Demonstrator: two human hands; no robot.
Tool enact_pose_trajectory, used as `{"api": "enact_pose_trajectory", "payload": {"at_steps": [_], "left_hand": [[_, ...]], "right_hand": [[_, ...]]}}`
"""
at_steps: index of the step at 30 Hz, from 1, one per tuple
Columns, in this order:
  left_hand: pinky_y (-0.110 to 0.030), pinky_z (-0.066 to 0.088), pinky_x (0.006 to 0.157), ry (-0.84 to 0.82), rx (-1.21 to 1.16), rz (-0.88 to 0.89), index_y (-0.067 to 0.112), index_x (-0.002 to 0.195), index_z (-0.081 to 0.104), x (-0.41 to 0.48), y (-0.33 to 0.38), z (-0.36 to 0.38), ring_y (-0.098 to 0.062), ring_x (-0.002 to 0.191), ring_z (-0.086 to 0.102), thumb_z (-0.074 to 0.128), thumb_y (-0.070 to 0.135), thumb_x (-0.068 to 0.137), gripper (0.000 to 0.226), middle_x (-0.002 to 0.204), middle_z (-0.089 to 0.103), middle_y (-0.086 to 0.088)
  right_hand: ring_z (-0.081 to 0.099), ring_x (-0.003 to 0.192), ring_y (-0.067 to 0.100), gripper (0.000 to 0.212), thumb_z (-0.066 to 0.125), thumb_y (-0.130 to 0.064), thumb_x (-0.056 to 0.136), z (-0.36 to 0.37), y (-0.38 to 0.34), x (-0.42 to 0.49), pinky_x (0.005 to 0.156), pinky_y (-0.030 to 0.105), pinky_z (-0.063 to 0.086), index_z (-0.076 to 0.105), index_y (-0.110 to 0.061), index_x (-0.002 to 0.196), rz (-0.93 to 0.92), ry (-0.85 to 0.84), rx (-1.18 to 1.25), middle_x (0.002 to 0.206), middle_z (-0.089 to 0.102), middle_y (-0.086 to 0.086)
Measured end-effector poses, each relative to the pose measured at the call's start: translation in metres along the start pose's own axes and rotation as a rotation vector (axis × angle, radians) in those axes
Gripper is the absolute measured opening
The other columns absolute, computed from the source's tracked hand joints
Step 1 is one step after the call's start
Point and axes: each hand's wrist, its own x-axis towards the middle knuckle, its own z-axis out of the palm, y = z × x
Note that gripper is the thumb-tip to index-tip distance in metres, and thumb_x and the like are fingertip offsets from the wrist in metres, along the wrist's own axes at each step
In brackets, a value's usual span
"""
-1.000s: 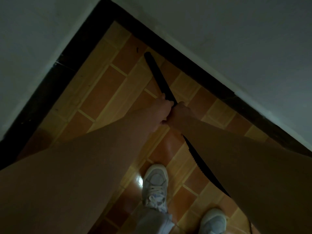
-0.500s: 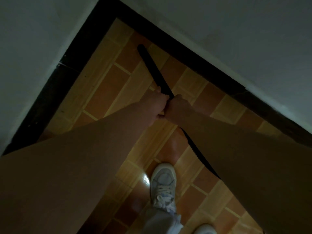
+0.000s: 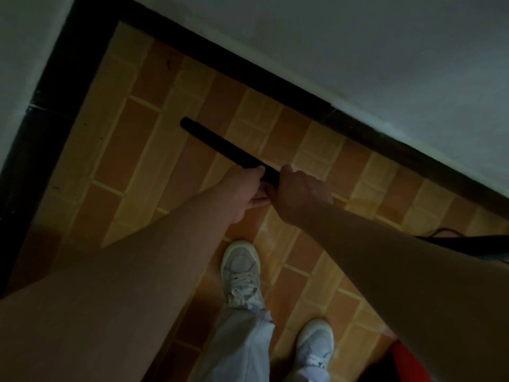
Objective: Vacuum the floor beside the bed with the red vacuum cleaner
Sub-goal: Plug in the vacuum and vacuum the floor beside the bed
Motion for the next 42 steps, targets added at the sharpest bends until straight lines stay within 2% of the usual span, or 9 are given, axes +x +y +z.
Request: {"api": "enact_pose_trajectory", "payload": {"at_steps": [6,13,16,18,23,27,31,37,42], "left_hand": [[-0.041,0.060,0.090,-0.095,0.030,-0.020,0.011,0.132,0.059,-0.046,-0.038,0.021,-0.019,0.096,0.071,0.053,0.029,0.106,0.032,0.115,0.069,-0.008],[-0.036,0.060,0.083,-0.119,0.145,-0.017,0.018,0.119,0.057,-0.120,-0.082,0.052,-0.021,0.102,0.070,0.052,0.030,0.106,0.018,0.118,0.070,-0.012],[-0.031,0.057,0.074,-0.055,0.335,0.159,0.014,0.103,0.062,-0.154,-0.101,0.070,-0.020,0.085,0.067,0.054,0.016,0.104,0.009,0.106,0.071,-0.016],[-0.022,0.051,0.070,0.033,0.541,0.392,0.015,0.103,0.065,-0.174,-0.114,0.083,-0.013,0.080,0.064,0.058,0.013,0.100,0.008,0.098,0.070,-0.005],[-0.036,0.041,0.100,0.074,1.196,0.922,0.021,0.128,0.057,-0.208,-0.138,0.122,-0.020,0.117,0.050,0.067,0.028,0.092,0.038,0.120,0.055,0.004],[-0.042,0.030,0.111,-0.065,1.520,1.000,0.024,0.150,0.039,-0.218,-0.152,0.166,-0.024,0.133,0.043,0.064,0.037,0.095,0.061,0.143,0.049,0.000],[-0.041,0.025,0.119,-0.149,1.635,1.093,0.021,0.154,0.035,-0.222,-0.162,0.213,-0.026,0.137,0.043,0.059,0.030,0.099,0.060,0.149,0.048,-0.004],[-0.045,0.044,0.101,-0.415,1.693,1.085,0.021,0.151,0.038,-0.221,-0.183,0.273,-0.029,0.121,0.053,0.053,0.025,0.103,0.051,0.137,0.054,-0.007],[-0.043,0.050,0.080,-0.612,1.807,1.106,0.027,0.159,0.020,-0.217,-0.202,0.310,-0.029,0.103,0.054,0.050,0.027,0.105,0.062,0.125,0.051,-0.008]], "right_hand": [[0.049,0.071,0.023,0.028,0.051,-0.046,0.097,-0.003,0.040,-0.063,0.061,0.035,0.043,0.040,-0.022,0.107,-0.026,-0.005,-0.039,0.087,0.049,0.001],[0.035,0.055,0.015,0.026,0.050,-0.034,0.100,-0.003,0.088,-0.139,0.044,0.029,0.026,0.045,-0.021,0.122,-0.042,0.018,-0.182,0.090,0.047,0.001],[0.039,0.058,0.016,0.029,0.052,-0.033,0.099,0.000,0.112,-0.171,0.048,0.031,0.031,0.045,-0.021,0.124,-0.026,0.054,-0.166,0.091,0.046,0.001],[0.045,0.065,0.020,0.036,0.053,-0.034,0.098,0.002,0.129,-0.194,0.054,0.034,0.036,0.041,-0.020,0.129,-0.009,0.069,-0.156,0.095,0.048,0.002],[0.057,0.084,0.027,0.033,0.054,-0.040,0.096,0.010,0.177,-0.248,0.065,0.039,0.040,0.046,-0.021,0.123,0.008,0.150,-0.159,0.102,0.055,0.004],[0.060,0.095,0.030,0.035,0.053,-0.045,0.096,0.020,0.219,-0.282,0.073,0.043,0.043,0.048,-0.021,0.120,0.089,0.209,-0.130,0.110,0.059,0.006],[0.059,0.099,0.031,0.035,0.055,-0.043,0.095,0.035,0.259,-0.310,0.082,0.046,0.044,0.051,-0.018,0.119,0.162,0.275,-0.079,0.111,0.059,0.008],[0.056,0.107,0.036,0.032,0.057,-0.040,0.094,0.062,0.307,-0.343,0.094,0.050,0.040,0.055,-0.016,0.113,0.247,0.322,-0.067,0.112,0.061,0.011],[0.055,0.110,0.039,0.033,0.060,-0.035,0.091,0.083,0.341,-0.369,0.109,0.055,0.032,0.057,-0.011,0.114,0.323,0.347,0.004,0.115,0.062,0.017]]}}
